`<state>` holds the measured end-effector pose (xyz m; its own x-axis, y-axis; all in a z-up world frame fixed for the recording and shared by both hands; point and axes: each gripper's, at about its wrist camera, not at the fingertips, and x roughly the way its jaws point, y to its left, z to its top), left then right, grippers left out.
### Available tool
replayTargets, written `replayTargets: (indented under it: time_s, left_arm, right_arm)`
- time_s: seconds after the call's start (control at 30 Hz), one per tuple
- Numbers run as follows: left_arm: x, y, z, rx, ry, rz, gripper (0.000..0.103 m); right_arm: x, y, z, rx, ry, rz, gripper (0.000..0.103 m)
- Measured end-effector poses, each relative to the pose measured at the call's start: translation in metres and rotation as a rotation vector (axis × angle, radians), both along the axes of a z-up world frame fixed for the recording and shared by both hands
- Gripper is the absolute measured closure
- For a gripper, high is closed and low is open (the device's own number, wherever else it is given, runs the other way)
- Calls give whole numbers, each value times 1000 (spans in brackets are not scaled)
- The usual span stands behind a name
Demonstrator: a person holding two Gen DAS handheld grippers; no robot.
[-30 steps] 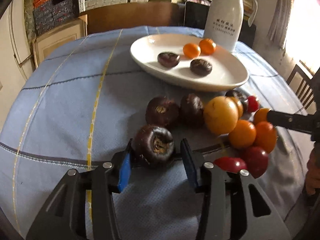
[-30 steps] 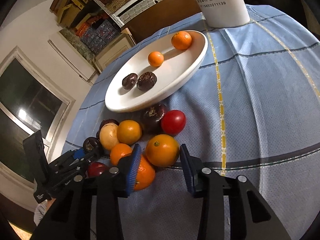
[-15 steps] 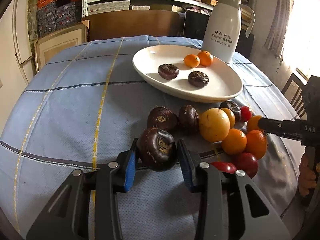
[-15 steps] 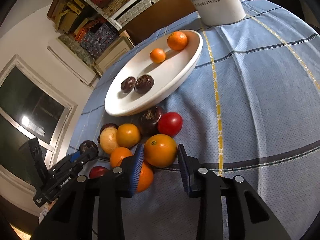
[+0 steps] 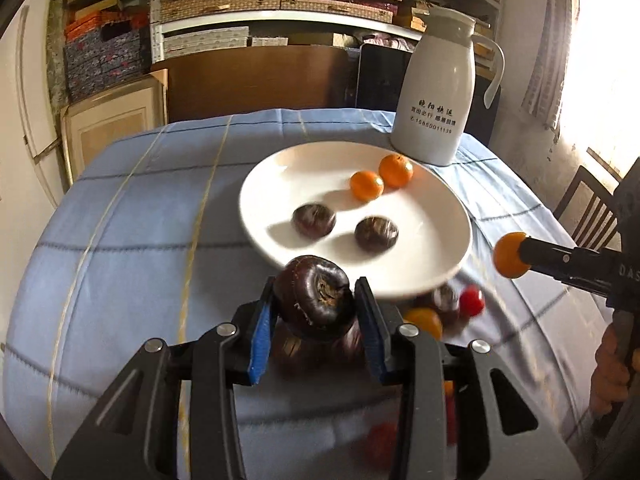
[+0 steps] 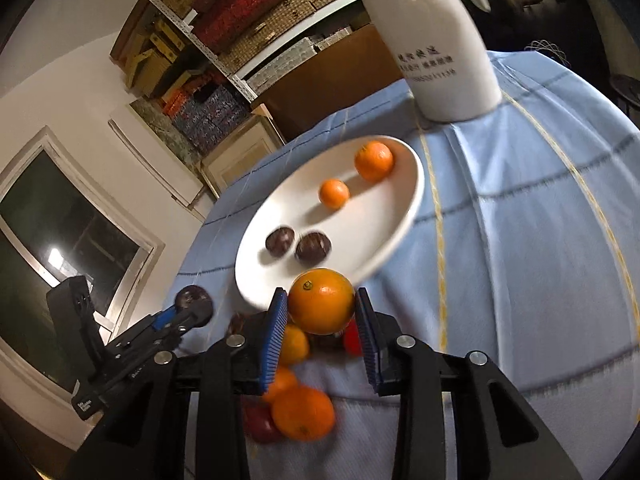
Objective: Organize fruits
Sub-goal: 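Place both held fruits on the white plate and open both grippers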
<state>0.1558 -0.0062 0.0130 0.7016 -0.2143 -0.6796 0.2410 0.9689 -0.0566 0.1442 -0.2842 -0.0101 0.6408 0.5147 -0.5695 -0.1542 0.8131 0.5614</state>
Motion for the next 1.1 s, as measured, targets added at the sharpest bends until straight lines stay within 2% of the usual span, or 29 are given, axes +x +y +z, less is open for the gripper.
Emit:
replayTargets:
  time_s: [0.2, 0.27, 0.33, 0.47, 0.6, 0.73, 0.8, 0.87, 1.1]
  left_arm:
    - [39, -24, -13, 10, 30, -17, 65]
    - [46, -25, -20, 7, 41, -13, 65]
    - [47, -22, -25, 7, 48, -11, 59]
    - [42, -10, -23, -17, 45, 4, 48]
    - [28, 2, -19, -12, 20, 37, 30]
    - [12, 13, -22, 5, 18, 63, 26]
    - [2, 21, -25, 31, 14, 98, 18]
    - [-7, 30, -28, 56, 14, 135, 15]
    - [-33, 59, -34, 58, 28, 204, 13]
  right_arm:
    - [47, 14, -6, -37, 18, -7, 68]
    - [55, 15, -12, -36, 30, -8, 64]
    - [57, 11, -16, -24, 43, -14, 60]
    - [51, 4, -14, -15, 26, -35, 59]
    - [36, 7, -17, -42, 22, -27, 55]
    - [24, 12, -20, -80, 11, -18, 52]
    - [17, 11, -20, -87, 4, -22, 50]
    - [9, 7, -20, -79, 2, -26, 46]
    - [-25, 1, -19, -29, -1, 20, 46]
